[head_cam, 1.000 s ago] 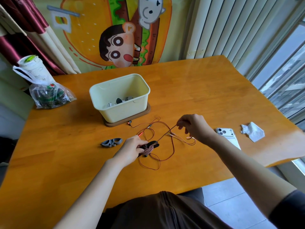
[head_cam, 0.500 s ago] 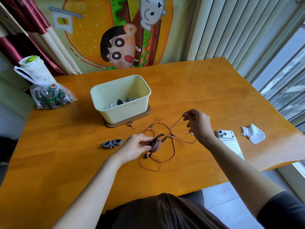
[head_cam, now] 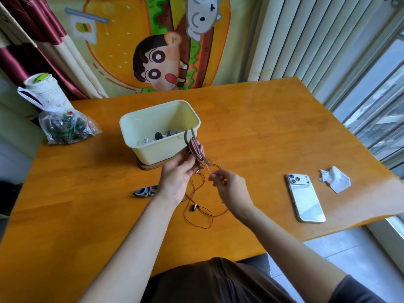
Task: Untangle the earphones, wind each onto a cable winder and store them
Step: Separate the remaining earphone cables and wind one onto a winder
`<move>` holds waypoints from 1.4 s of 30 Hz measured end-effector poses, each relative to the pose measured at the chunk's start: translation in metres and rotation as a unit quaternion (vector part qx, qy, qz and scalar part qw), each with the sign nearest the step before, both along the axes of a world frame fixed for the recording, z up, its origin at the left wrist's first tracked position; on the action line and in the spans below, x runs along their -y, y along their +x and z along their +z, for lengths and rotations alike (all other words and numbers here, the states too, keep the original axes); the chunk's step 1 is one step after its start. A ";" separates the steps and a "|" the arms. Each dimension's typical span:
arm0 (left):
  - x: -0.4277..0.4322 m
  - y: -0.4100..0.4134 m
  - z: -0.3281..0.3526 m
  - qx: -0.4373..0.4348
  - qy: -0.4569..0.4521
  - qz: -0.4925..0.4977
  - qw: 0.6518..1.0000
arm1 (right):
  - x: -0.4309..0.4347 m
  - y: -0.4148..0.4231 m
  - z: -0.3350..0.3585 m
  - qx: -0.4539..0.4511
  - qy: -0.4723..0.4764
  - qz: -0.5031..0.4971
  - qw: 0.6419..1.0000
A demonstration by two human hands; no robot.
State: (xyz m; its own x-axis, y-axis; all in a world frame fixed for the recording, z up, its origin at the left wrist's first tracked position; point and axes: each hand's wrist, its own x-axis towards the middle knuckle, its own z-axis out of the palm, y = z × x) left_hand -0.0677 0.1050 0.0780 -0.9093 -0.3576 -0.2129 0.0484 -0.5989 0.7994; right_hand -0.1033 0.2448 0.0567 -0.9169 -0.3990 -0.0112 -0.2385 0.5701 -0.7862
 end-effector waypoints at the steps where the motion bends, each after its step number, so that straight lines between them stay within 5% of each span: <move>1: -0.001 -0.002 -0.001 0.015 0.008 0.023 1.000 | 0.003 0.004 0.002 -0.017 0.006 0.014 1.000; 4: 0.002 -0.005 -0.010 0.065 -0.046 0.072 0.994 | 0.007 0.009 0.007 -0.061 0.026 0.042 0.997; 6: 0.004 -0.005 -0.018 0.089 -0.167 0.083 0.978 | 0.007 0.008 0.012 -0.066 0.033 0.064 0.995; 10: 0.012 -0.003 -0.028 0.112 -0.443 0.089 0.885 | 0.004 0.005 0.022 -0.035 0.039 0.113 0.992; 17: 0.024 0.014 -0.045 0.085 -0.595 -0.010 0.799 | -0.017 -0.027 0.051 0.038 0.019 0.099 0.994; 21: 0.012 0.018 -0.032 0.039 -0.541 -0.102 0.834 | -0.020 -0.047 0.054 -0.022 0.047 0.072 0.996; 26: 0.008 0.017 -0.016 -0.007 -0.369 -0.168 0.914 | -0.026 -0.066 0.053 -0.078 0.059 0.064 0.993; 38: -0.009 0.002 0.013 -0.068 -0.025 -0.084 0.994 | -0.002 -0.030 0.034 0.016 -0.045 0.063 0.997; 42: -0.001 -0.008 0.014 -0.048 -0.024 -0.018 0.998 | 0.005 -0.018 0.022 0.026 -0.025 0.085 0.996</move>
